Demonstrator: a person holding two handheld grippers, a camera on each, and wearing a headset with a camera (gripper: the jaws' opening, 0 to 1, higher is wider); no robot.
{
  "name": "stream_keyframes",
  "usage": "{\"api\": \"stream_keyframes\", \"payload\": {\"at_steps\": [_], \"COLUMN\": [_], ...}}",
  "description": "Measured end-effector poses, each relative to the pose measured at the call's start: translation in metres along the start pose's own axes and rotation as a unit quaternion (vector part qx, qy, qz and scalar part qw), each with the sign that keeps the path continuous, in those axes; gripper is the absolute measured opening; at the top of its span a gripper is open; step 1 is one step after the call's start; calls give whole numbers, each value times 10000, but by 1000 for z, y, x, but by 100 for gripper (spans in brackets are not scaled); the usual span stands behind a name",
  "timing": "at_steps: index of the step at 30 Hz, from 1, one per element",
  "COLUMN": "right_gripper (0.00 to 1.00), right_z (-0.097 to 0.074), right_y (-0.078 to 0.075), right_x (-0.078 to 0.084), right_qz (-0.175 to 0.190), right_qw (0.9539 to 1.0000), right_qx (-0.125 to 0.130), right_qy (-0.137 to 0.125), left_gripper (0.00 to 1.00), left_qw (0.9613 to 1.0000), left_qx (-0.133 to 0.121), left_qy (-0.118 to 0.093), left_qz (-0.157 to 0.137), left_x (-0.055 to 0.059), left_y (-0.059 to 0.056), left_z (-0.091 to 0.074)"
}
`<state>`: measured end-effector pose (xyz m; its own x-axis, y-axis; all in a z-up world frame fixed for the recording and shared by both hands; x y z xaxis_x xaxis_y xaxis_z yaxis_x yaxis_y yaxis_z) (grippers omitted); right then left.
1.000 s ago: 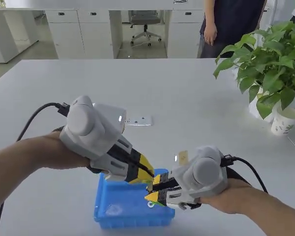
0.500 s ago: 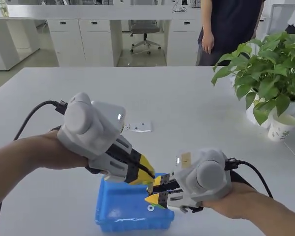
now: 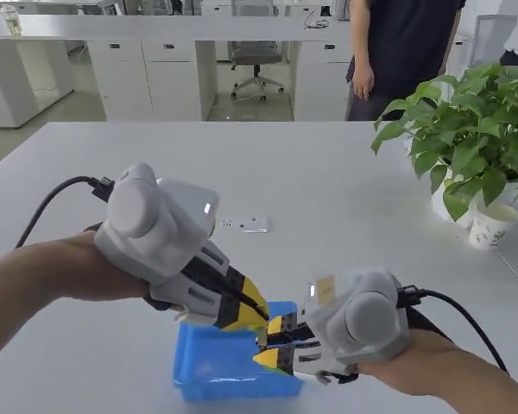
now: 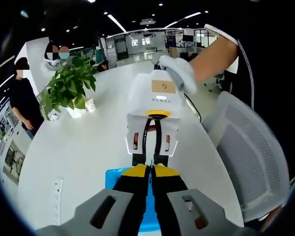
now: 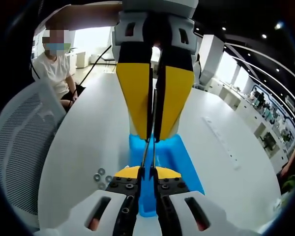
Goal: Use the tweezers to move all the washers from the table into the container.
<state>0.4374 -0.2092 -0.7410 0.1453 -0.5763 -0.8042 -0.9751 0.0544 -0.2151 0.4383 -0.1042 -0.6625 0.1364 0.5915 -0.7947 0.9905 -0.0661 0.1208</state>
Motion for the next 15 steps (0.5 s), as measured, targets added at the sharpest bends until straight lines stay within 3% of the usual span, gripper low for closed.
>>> {"api": "stream_keyframes", "payload": {"at_steps": [15], "right_gripper": [11], "right_z": [5], "right_y": [23], "right_x": [2], "right_qz": [154], "right_qw": [9998], "right_qx": [-109], "right_qy": [-61], "left_gripper": [6], "left_qw": [9998], "left_qx": [140], "left_qy": [-28], "left_qz": [-142], "left_x": [9], "left_y": [-20], "left_z": [0]}}
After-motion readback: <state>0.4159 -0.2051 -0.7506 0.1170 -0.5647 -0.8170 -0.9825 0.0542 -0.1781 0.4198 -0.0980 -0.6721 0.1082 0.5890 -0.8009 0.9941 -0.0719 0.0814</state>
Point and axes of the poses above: the centre of the closed fingertips' face, and the gripper's own axes: z roughly forward along the fingers, y roughly to its left, x roughly out of its underside, the point moved 9 cm from there along -z, roughly backward along the fingers, and after that the axes turned 4 degrees about -y, right-handed, at the moved point
